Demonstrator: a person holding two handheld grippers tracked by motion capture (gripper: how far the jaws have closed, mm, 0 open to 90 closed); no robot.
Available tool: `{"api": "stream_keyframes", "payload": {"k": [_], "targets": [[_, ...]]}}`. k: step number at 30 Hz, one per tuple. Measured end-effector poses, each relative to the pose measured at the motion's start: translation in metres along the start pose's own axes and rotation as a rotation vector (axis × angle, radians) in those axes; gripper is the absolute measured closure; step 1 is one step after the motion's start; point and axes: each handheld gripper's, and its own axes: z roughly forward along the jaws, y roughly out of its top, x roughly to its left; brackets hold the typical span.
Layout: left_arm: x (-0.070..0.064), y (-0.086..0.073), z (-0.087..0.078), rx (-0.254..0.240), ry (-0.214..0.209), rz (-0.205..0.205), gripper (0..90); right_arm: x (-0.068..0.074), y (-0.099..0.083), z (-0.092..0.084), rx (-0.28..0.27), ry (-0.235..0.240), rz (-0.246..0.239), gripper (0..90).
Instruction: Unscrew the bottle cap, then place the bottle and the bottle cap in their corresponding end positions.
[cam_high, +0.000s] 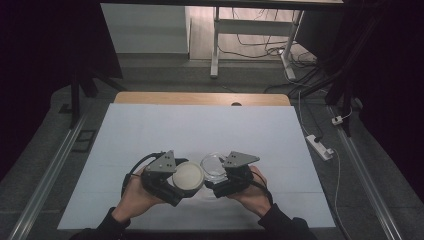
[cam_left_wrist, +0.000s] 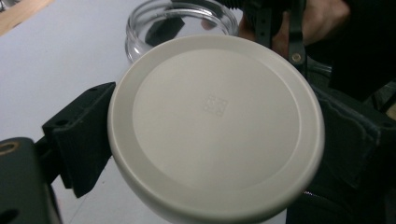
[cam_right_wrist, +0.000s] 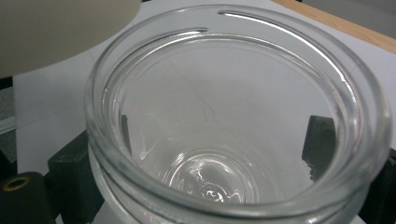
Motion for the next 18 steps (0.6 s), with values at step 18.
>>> {"api": "stream_keyframes", "payload": {"k": [18], "targets": [[-0.003, -0.011, 0.007, 0.000, -0.021, 0.001, 8.0, -0.019, 0.004, 0.000, -0.007, -0.043, 0.032, 6.0]]}}
